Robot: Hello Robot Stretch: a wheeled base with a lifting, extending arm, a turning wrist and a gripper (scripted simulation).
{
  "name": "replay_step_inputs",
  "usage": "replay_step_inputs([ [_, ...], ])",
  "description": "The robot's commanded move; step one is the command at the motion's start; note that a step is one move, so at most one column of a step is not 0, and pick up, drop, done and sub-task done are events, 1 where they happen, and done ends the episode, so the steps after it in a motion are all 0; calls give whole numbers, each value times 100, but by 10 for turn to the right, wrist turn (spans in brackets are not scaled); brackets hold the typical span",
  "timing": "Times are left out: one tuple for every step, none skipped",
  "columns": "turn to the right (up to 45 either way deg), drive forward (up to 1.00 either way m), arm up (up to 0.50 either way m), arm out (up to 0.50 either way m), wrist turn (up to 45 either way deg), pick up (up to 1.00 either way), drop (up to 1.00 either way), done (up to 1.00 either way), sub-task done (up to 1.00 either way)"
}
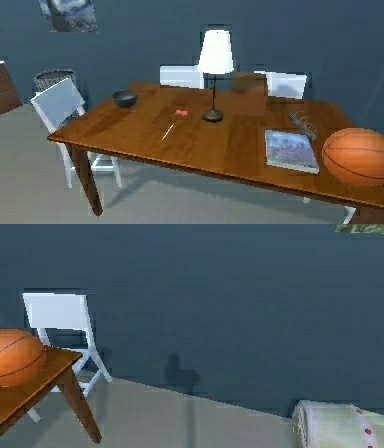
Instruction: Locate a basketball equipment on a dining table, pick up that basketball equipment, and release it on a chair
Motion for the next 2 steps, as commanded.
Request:
replay_step_inputs([
  [360,0,0,0,0,0,0,0,0],
  [0,40,0,0,0,0,0,0,0],
])
